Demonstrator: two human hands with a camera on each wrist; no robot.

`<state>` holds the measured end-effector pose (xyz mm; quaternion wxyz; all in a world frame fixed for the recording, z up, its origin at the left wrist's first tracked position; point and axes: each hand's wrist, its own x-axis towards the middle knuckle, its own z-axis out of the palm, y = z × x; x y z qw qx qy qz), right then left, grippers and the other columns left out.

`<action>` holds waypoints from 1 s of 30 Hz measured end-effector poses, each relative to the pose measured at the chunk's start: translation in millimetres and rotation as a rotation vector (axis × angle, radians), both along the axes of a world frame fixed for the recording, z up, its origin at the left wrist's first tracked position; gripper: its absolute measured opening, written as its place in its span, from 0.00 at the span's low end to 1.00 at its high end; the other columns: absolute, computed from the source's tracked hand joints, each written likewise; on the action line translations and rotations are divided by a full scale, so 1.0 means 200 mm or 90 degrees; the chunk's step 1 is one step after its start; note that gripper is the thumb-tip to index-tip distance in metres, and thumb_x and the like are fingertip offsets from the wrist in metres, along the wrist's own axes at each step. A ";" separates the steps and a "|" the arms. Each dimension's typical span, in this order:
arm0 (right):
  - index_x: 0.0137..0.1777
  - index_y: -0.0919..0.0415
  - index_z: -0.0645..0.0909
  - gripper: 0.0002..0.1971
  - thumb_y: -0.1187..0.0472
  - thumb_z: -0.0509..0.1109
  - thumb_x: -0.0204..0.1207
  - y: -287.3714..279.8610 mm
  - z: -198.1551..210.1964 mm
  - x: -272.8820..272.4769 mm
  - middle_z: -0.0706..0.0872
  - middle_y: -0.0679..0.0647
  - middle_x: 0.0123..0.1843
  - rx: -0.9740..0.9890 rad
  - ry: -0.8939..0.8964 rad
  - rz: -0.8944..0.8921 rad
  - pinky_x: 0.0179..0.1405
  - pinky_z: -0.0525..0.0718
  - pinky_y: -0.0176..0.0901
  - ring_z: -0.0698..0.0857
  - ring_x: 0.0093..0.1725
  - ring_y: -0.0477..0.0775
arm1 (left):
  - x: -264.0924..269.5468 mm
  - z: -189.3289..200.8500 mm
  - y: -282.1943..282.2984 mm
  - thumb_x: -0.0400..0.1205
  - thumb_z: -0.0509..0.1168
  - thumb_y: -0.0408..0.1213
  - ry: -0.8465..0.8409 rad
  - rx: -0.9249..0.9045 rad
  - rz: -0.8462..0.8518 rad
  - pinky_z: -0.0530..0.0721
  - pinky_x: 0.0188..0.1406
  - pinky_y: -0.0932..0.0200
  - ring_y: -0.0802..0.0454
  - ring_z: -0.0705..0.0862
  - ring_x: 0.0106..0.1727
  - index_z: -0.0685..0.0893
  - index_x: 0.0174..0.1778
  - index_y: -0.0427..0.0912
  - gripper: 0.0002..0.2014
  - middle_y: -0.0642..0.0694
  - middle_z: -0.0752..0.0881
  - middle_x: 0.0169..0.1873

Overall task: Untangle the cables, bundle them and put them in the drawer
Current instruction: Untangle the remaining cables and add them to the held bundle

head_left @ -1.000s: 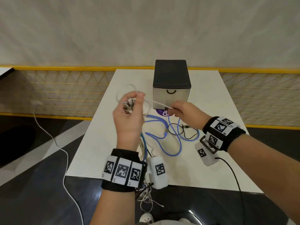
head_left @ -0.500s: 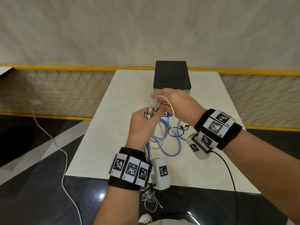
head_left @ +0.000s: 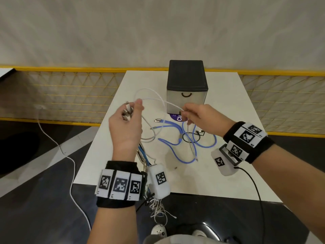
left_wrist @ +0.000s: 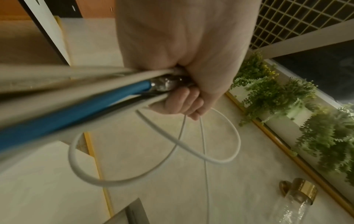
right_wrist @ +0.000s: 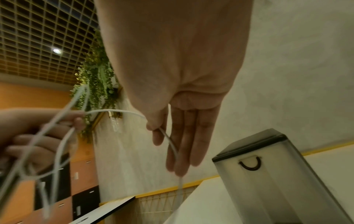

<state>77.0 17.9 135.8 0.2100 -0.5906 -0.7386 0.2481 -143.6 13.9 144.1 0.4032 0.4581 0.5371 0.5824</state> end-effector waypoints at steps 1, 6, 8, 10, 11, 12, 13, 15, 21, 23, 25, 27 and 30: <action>0.49 0.59 0.78 0.11 0.58 0.56 0.87 -0.03 0.01 -0.01 0.89 0.55 0.44 -0.028 0.032 0.008 0.46 0.88 0.44 0.88 0.40 0.51 | -0.02 0.00 -0.01 0.83 0.69 0.48 -0.003 -0.001 0.005 0.70 0.20 0.65 0.54 0.70 0.25 0.85 0.35 0.50 0.12 0.53 0.75 0.24; 0.49 0.60 0.77 0.10 0.59 0.56 0.86 -0.22 -0.08 -0.10 0.91 0.53 0.39 -0.126 0.091 0.051 0.37 0.88 0.40 0.89 0.32 0.49 | -0.08 -0.04 -0.06 0.84 0.69 0.47 0.025 -0.022 -0.050 0.68 0.19 0.64 0.53 0.69 0.25 0.86 0.36 0.49 0.11 0.48 0.74 0.25; 0.48 0.58 0.78 0.08 0.59 0.58 0.85 -0.28 -0.19 -0.11 0.90 0.49 0.40 -0.135 0.037 0.080 0.37 0.87 0.39 0.89 0.33 0.47 | -0.10 -0.06 -0.10 0.83 0.71 0.46 0.068 -0.039 -0.112 0.67 0.19 0.65 0.54 0.68 0.23 0.87 0.36 0.48 0.10 0.50 0.73 0.24; 0.48 0.57 0.79 0.08 0.58 0.60 0.85 -0.35 -0.33 -0.11 0.88 0.47 0.42 -0.168 0.007 0.089 0.38 0.86 0.39 0.89 0.34 0.46 | -0.10 -0.08 -0.14 0.82 0.72 0.45 0.130 -0.067 -0.173 0.67 0.19 0.66 0.55 0.67 0.22 0.89 0.39 0.47 0.08 0.53 0.73 0.21; 0.49 0.58 0.81 0.08 0.58 0.61 0.84 -0.38 -0.40 -0.12 0.88 0.48 0.43 -0.187 -0.003 0.085 0.39 0.86 0.40 0.89 0.35 0.47 | -0.10 -0.09 -0.16 0.81 0.73 0.44 0.149 -0.083 -0.195 0.68 0.19 0.66 0.55 0.67 0.22 0.90 0.41 0.46 0.07 0.55 0.73 0.21; 0.49 0.59 0.82 0.09 0.58 0.62 0.84 -0.41 -0.47 -0.12 0.88 0.50 0.44 -0.199 -0.014 0.084 0.41 0.86 0.43 0.89 0.37 0.49 | -0.09 -0.09 -0.18 0.81 0.73 0.43 0.155 -0.093 -0.211 0.68 0.19 0.67 0.55 0.68 0.22 0.90 0.42 0.46 0.05 0.56 0.73 0.20; 0.49 0.60 0.84 0.09 0.59 0.63 0.83 -0.44 -0.53 -0.13 0.88 0.52 0.45 -0.207 -0.034 0.088 0.44 0.85 0.44 0.89 0.41 0.51 | -0.09 -0.09 -0.20 0.81 0.73 0.42 0.151 -0.097 -0.219 0.68 0.19 0.67 0.56 0.67 0.22 0.91 0.43 0.47 0.04 0.57 0.73 0.20; 0.50 0.61 0.85 0.09 0.60 0.64 0.81 -0.50 -0.64 -0.15 0.88 0.56 0.49 -0.230 -0.110 0.100 0.48 0.79 0.43 0.87 0.49 0.56 | -0.09 -0.09 -0.23 0.82 0.72 0.41 0.142 -0.096 -0.216 0.68 0.19 0.67 0.56 0.67 0.23 0.91 0.44 0.49 0.03 0.58 0.74 0.19; 0.53 0.65 0.85 0.10 0.66 0.64 0.76 -0.56 -0.73 -0.14 0.88 0.62 0.54 -0.363 -0.276 0.185 0.51 0.78 0.45 0.85 0.56 0.63 | -0.09 -0.07 -0.30 0.79 0.75 0.39 0.082 -0.064 -0.270 0.63 0.22 0.62 0.52 0.63 0.25 0.90 0.47 0.45 0.04 0.52 0.69 0.24; 0.62 0.62 0.83 0.14 0.65 0.63 0.79 -0.52 -0.64 -0.11 0.86 0.58 0.60 -0.330 -0.268 0.159 0.56 0.76 0.42 0.83 0.61 0.59 | -0.07 -0.07 -0.33 0.78 0.76 0.37 0.081 -0.061 -0.287 0.63 0.21 0.64 0.53 0.63 0.24 0.89 0.47 0.42 0.05 0.53 0.70 0.23; 0.69 0.57 0.79 0.17 0.60 0.63 0.81 -0.48 -0.51 -0.10 0.86 0.53 0.60 -0.213 -0.153 0.094 0.62 0.78 0.42 0.84 0.59 0.53 | -0.04 -0.08 -0.34 0.77 0.76 0.33 0.087 -0.061 -0.296 0.64 0.20 0.67 0.55 0.64 0.23 0.88 0.45 0.41 0.04 0.54 0.70 0.22; 0.72 0.53 0.74 0.20 0.54 0.65 0.82 -0.47 -0.35 -0.15 0.85 0.47 0.62 -0.141 0.065 0.075 0.65 0.79 0.39 0.83 0.60 0.42 | 0.01 -0.08 -0.36 0.79 0.75 0.31 0.097 -0.053 -0.301 0.67 0.20 0.68 0.58 0.67 0.22 0.87 0.42 0.42 0.03 0.57 0.72 0.21; 0.70 0.53 0.69 0.16 0.56 0.63 0.84 -0.50 -0.20 -0.28 0.81 0.40 0.62 -0.161 0.244 0.194 0.66 0.75 0.31 0.78 0.63 0.31 | 0.08 -0.07 -0.38 0.82 0.70 0.30 0.106 -0.018 -0.301 0.71 0.24 0.69 0.63 0.71 0.22 0.84 0.41 0.44 0.06 0.60 0.77 0.20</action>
